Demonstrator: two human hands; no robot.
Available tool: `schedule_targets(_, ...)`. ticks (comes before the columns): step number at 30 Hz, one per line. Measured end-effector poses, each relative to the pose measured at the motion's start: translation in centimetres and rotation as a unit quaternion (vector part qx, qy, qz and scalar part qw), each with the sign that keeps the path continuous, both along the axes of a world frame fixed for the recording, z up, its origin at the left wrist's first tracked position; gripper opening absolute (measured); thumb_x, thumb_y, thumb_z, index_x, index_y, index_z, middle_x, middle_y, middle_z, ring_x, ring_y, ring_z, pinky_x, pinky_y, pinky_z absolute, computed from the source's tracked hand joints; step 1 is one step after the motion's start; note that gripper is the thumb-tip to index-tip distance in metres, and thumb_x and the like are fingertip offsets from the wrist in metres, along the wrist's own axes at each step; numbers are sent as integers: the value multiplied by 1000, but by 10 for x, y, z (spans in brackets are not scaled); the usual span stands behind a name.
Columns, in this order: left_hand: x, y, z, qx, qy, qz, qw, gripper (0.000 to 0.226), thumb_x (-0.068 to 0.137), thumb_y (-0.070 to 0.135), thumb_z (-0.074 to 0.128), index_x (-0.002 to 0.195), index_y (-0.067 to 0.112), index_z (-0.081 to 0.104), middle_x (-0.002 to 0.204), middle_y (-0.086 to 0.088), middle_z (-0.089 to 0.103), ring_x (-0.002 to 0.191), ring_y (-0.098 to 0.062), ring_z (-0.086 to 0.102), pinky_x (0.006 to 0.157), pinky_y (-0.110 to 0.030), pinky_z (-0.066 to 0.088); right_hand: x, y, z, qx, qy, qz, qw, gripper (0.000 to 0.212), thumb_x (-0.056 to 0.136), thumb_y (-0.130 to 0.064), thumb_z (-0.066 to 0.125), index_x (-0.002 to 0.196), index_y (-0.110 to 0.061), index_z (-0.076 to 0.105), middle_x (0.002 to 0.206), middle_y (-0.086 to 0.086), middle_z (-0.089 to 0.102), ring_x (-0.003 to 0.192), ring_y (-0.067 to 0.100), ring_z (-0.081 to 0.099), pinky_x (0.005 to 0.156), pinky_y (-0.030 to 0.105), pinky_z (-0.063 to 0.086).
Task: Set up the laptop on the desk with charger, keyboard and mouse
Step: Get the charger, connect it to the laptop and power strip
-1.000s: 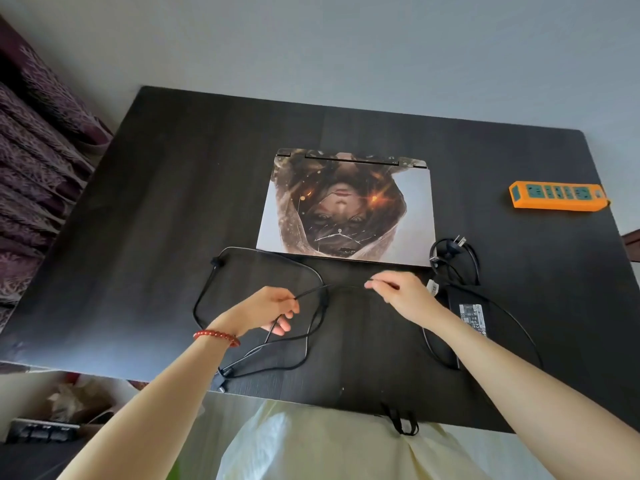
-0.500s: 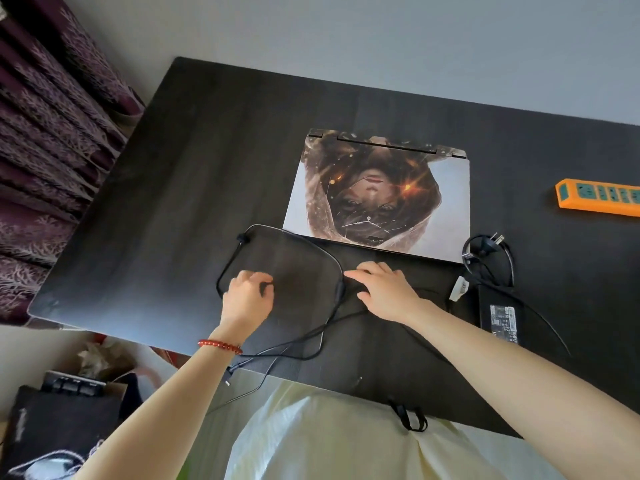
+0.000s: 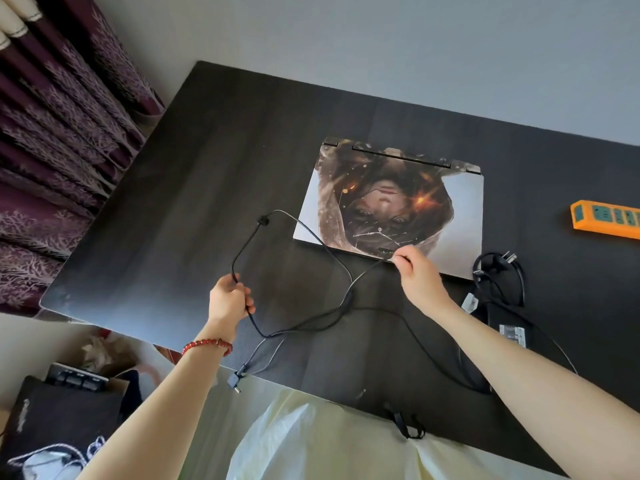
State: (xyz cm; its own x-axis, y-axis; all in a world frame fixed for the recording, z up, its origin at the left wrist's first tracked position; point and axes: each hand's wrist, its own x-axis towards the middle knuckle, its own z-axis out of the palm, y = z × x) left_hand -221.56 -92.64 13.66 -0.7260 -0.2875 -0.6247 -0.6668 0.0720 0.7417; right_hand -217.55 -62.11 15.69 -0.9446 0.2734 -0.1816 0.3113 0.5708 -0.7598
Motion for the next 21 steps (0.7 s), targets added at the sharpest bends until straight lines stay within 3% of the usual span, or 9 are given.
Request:
schedule_targets(3, -6, 16, 15, 21, 17, -27, 999, 21, 96, 2, 32, 109, 12, 46, 67, -4, 45, 53, -17, 44, 47, -23, 48, -2, 12, 3, -21, 13, -61, 998, 13, 92, -6, 44, 90, -4, 57, 86, 2, 58, 82, 20, 51, 69, 22, 33)
schedule_targets(6, -11, 28, 23, 24, -24, -114, 993, 12, 95, 9, 42, 89, 13, 51, 66, -3, 50, 50, -14, 55, 61, -27, 49, -4, 22, 0, 10, -47, -47, 998, 15, 90, -7, 44, 88, -9, 59, 86, 0, 57, 83, 20, 51, 74, 32, 40)
schedule_targets(9, -7, 27, 18, -70, -60, -231, 969, 24, 94, 10, 42, 72, 13, 49, 66, -5, 58, 45, -12, 57, 58, -27, 44, -1, 29, -2, 67, -67, -46, 994, 26, 83, 1, 38, 65, -16, 44, 72, 1, 46, 70, 24, 42, 59, 33, 30)
schedule_targets(11, -2, 21, 12, -137, -74, -248, 956, 25, 92, 10, 42, 68, 10, 49, 63, -8, 56, 48, -21, 51, 53, -28, 41, 0, 29, -1, 100, -35, -89, 990, 21, 85, 0, 38, 70, -12, 47, 79, 5, 49, 72, 25, 43, 59, 33, 30)
schedule_targets(14, 5, 14, 7, -156, -118, -246, 949, 19, 90, 12, 40, 74, 4, 49, 61, -9, 58, 45, -24, 53, 44, -23, 42, -2, 25, 1, 150, -46, -134, 978, 15, 91, -11, 41, 89, -7, 56, 98, 12, 55, 80, 30, 50, 66, 34, 36)
schedule_targets(16, 9, 15, 3, -166, -139, -253, 943, 17, 90, 13, 37, 89, 1, 48, 72, -13, 66, 51, -26, 62, 42, -22, 46, -5, 19, 1, 216, -121, -72, 966, 21, 90, -15, 43, 100, -8, 59, 110, 15, 55, 97, 35, 53, 79, 40, 43)
schedule_targets(19, 11, 21, -4, -187, -102, -214, 953, 27, 90, 13, 40, 113, 0, 43, 98, -25, 64, 77, -35, 67, 59, -36, 56, -5, 2, 1, 297, -146, 34, 943, 32, 89, -19, 44, 117, -15, 57, 123, 10, 52, 116, 30, 47, 100, 47, 34)
schedule_targets(21, 11, 23, -9, -183, -70, -179, 964, 19, 87, 12, 42, 102, 1, 47, 97, -24, 63, 87, -38, 64, 77, -44, 55, -5, -15, 1, 319, -69, 97, 940, 34, 90, -20, 45, 122, -16, 54, 125, 5, 53, 120, 25, 46, 105, 47, 26)
